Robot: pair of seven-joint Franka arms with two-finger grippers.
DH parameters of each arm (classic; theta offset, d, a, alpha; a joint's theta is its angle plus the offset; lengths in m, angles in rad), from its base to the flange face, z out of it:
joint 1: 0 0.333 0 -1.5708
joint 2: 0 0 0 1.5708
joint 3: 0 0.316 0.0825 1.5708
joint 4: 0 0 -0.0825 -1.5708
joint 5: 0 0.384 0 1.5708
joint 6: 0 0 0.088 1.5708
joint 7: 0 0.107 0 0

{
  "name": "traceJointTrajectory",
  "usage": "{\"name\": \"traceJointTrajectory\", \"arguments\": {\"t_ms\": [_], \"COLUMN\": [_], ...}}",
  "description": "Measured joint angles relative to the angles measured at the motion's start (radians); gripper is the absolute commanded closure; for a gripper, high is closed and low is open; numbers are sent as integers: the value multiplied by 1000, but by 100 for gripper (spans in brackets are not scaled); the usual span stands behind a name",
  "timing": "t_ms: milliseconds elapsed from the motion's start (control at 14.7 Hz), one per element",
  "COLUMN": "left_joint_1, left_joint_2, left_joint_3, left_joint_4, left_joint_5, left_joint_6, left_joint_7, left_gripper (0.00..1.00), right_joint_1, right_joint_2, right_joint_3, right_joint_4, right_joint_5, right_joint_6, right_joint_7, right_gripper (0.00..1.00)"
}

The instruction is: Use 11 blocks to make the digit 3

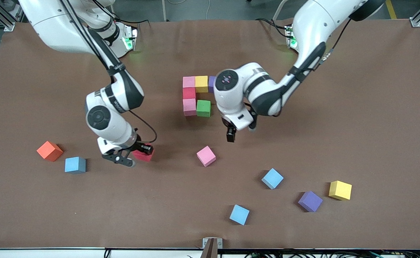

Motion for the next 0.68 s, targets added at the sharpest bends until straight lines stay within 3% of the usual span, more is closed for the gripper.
{"name": "traceJointTrajectory", "arguments": {"t_ms": [476,680], "left_joint_1": [217,260], "left_joint_2": [16,69], "left_joint_3": [4,14], "left_joint_4": [-8,24], "left_joint_5": [1,1], "left_joint_6": [179,225], "left_joint_7": [573,659], "left_gripper": [0,0], "right_joint_1": [179,219], "right_joint_2": [86,93], "right_joint_3": [0,0], "right_joint_4": [45,53], "right_joint_5": [0,0], "right_joint_6": [1,-1], "right_joint_7": [-38,-69], "right_gripper": [49,53]}}
